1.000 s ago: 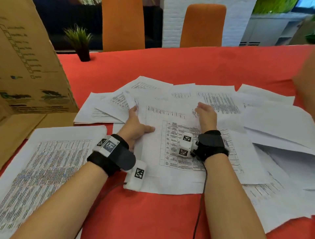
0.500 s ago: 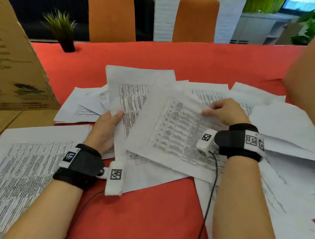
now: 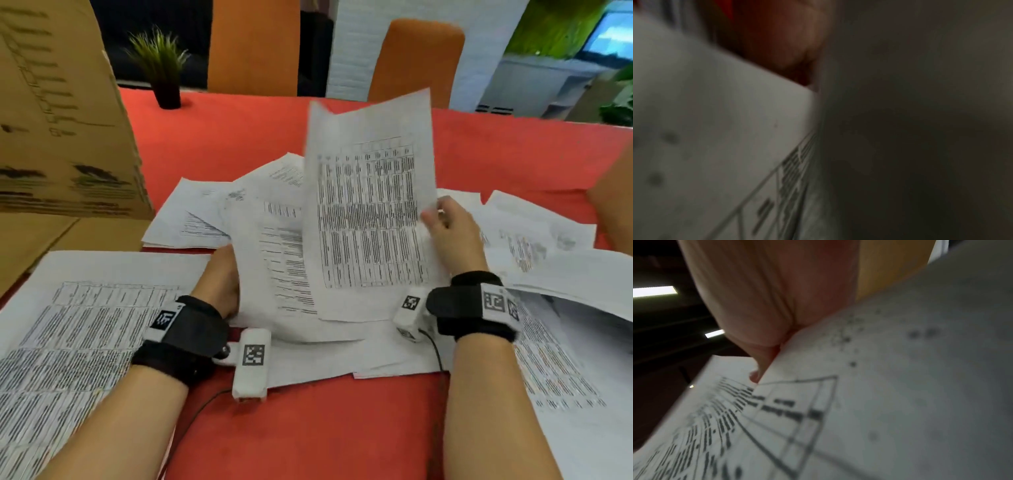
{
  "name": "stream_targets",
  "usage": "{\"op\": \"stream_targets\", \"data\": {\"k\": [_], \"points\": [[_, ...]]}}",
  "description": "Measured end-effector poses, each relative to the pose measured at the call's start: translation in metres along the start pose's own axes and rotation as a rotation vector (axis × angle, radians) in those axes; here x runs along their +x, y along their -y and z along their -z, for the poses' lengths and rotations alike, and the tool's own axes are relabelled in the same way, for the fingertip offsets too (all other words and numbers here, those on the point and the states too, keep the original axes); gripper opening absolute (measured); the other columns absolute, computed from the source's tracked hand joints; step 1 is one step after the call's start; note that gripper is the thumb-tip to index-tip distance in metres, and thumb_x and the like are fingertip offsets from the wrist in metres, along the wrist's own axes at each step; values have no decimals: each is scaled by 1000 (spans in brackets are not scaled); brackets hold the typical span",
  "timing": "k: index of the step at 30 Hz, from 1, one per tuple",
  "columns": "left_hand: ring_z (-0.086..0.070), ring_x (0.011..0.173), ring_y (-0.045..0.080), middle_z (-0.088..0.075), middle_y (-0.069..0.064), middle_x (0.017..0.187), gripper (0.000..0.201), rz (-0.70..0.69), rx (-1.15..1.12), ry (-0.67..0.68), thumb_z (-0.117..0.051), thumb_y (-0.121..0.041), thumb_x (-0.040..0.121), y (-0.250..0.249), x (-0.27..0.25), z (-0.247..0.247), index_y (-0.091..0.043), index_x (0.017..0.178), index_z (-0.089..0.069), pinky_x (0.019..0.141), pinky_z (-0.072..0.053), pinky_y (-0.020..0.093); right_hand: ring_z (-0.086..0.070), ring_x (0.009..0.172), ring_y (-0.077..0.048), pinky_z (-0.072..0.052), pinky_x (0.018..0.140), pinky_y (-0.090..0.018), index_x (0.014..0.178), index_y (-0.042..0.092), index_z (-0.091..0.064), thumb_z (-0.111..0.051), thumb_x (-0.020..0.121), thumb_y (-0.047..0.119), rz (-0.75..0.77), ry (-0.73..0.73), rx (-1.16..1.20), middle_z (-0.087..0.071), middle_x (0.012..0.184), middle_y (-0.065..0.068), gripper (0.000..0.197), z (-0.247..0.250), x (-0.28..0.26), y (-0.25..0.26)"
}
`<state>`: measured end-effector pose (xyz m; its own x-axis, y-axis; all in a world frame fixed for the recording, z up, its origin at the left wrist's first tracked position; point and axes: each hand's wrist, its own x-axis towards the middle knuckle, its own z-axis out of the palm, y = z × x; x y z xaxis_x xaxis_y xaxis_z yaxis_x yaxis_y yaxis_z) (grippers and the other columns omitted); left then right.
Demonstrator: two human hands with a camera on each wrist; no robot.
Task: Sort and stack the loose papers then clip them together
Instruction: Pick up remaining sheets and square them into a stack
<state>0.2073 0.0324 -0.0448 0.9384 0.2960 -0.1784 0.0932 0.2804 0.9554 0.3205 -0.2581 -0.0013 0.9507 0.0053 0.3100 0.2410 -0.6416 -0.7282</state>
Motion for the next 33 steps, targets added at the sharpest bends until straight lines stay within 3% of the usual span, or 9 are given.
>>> {"op": "stream_targets", "data": {"k": [3,7,9,12,17,21,23,28,33], "points": [[-69,78,20,-71,15,98,24,18,8,23,-52,-8,92,-3,-2,-4,3,109,-65,57,-54,20,-53,73,-2,-39,66,-17,101,13,-57,-47,100,21,63,29,88,-60,84,10,13,13,-3,1],[-64,110,34,-69,18,114,30,103,-48,12,-56,-10,90,-3,3,-5,4,116,-65,97,-51,44,-55,96,-7,-37,76,-4,116,15,-62,-45,101,13,75,92,29,-65,108,2,23,44,-5,-3],[-66,106,34,-69,19,113,28,115,-64,-18,-53,-12,93,-1,7,-5,5,112,-65,96,-50,44,-58,88,3,-38,80,-15,105,25,-63,-46,101,13,71,113,-13,-69,104,5,21,65,-7,-7],[-69,88,24,-72,13,101,31,127,-90,-6,-50,-34,97,-4,9,-6,-8,93,-67,77,-55,35,-56,75,21,-40,78,-8,84,38,-64,-47,100,11,75,138,2,-68,82,31,35,95,-11,-9],[-66,96,11,-70,-5,107,21,59,354,202,-73,-25,80,-2,3,-10,-22,101,-70,75,-53,25,-58,80,14,-41,81,-9,98,21,-65,-48,99,9,93,125,64,-71,86,19,21,78,-8,2],[-56,104,7,-61,-14,109,35,43,694,247,-53,-48,90,-15,-3,-13,-25,113,-66,80,-42,14,-55,85,-15,-40,72,-20,105,8,-65,-50,98,12,92,46,27,-65,97,-7,17,36,6,15],[-61,96,4,-67,-13,100,55,76,600,236,-44,-62,88,-17,-5,-13,-19,114,-67,83,-43,13,-56,87,-21,-38,75,-28,105,7,-66,-51,97,15,54,56,-17,-66,96,-11,19,20,9,13],[-71,78,19,-76,8,86,10,98,494,310,-71,-12,82,-6,-10,-12,-8,91,-74,80,-56,32,-53,84,-20,-38,75,-28,99,5,-69,-54,95,21,-55,-142,-51,-61,86,-7,22,7,7,13],[-71,95,22,-73,8,106,34,28,389,116,-72,-9,81,3,1,-14,-10,114,-65,91,-55,36,-42,81,-22,-34,73,-32,69,11,-54,-45,97,13,-268,-361,21,-45,68,-2,29,25,14,-11]]}}
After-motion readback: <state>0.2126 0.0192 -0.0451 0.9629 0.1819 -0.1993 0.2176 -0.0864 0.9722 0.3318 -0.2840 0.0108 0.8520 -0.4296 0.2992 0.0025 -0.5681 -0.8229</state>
